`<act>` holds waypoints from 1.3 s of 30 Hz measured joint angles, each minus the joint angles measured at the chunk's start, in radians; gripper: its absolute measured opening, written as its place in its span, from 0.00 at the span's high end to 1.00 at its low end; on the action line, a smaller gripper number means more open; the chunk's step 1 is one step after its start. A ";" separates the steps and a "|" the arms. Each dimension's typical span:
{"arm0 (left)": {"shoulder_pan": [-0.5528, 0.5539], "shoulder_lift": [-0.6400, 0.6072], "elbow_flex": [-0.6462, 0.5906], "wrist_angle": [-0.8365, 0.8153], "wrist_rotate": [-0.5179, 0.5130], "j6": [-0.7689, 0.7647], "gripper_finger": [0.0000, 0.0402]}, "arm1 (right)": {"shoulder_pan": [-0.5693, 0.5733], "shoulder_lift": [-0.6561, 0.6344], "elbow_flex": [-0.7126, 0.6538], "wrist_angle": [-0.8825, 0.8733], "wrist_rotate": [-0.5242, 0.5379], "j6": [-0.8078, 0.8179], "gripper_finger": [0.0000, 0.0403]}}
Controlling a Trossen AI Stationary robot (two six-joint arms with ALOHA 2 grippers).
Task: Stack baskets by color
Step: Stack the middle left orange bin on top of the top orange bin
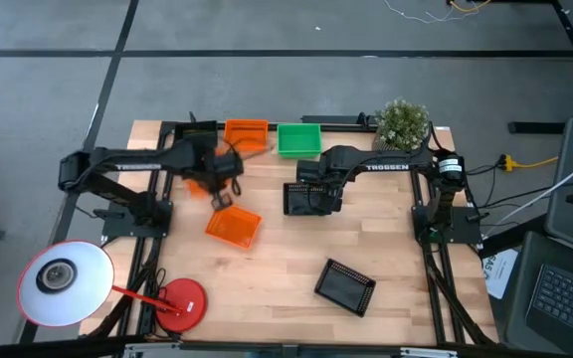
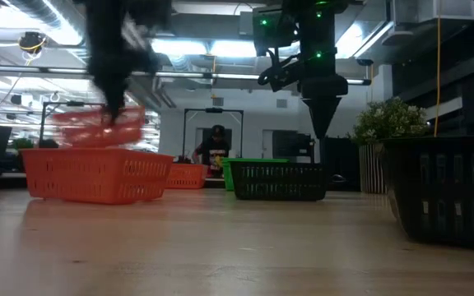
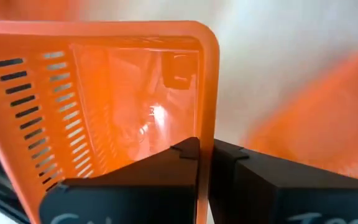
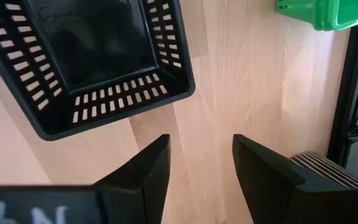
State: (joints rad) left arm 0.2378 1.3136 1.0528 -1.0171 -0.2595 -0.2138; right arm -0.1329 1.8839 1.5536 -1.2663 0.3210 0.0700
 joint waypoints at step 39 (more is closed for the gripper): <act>0.473 0.600 0.493 0.093 0.131 0.873 1.00 | 0.000 -0.353 -0.333 -0.217 0.003 0.375 0.57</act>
State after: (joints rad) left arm 0.7107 1.9141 1.5459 -0.9245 -0.1288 0.6597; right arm -0.1333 1.5305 1.2208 -1.4831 0.3243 0.4453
